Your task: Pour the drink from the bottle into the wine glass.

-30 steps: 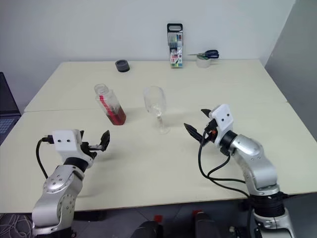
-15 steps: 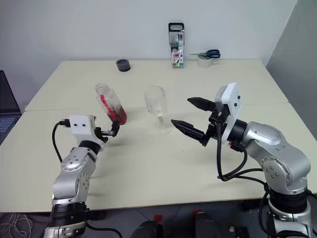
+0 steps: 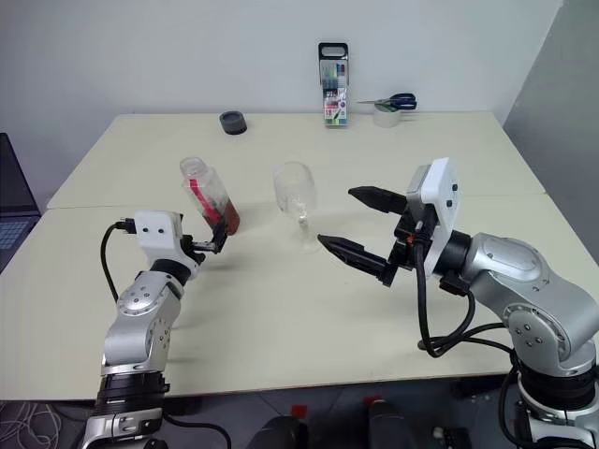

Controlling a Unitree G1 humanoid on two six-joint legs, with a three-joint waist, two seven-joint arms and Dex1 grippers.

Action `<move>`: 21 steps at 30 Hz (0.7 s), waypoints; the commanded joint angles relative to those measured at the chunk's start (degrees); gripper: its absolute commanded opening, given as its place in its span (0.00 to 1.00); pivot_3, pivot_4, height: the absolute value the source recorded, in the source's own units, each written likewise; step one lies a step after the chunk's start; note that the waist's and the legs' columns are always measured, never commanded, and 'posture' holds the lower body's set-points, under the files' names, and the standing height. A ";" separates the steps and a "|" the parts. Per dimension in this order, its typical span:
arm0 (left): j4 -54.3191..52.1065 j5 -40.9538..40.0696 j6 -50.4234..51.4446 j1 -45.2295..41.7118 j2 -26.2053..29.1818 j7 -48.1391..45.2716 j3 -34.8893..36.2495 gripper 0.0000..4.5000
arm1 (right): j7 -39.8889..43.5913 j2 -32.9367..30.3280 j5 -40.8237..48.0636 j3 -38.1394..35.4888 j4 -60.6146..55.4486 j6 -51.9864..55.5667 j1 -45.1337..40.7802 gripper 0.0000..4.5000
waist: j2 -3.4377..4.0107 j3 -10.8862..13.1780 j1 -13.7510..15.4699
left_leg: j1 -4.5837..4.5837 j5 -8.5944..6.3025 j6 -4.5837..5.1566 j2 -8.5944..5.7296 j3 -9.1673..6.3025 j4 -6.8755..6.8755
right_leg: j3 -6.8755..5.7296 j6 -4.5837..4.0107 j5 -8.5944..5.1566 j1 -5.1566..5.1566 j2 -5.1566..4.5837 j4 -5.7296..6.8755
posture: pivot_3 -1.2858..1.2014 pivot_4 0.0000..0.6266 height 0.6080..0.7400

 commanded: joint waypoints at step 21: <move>26.24 3.31 -15.20 -16.02 3.31 -2.84 -0.52 1.00 | -11.19 0.97 6.73 -0.33 -2.38 2.79 -3.66 0.99 | -0.01 -0.01 0.06 | -0.09 0.01 0.00 -0.06 -0.05 0.04 | -0.07 0.00 0.00 -0.06 -0.03 0.02 | 0.52 0.24 1.00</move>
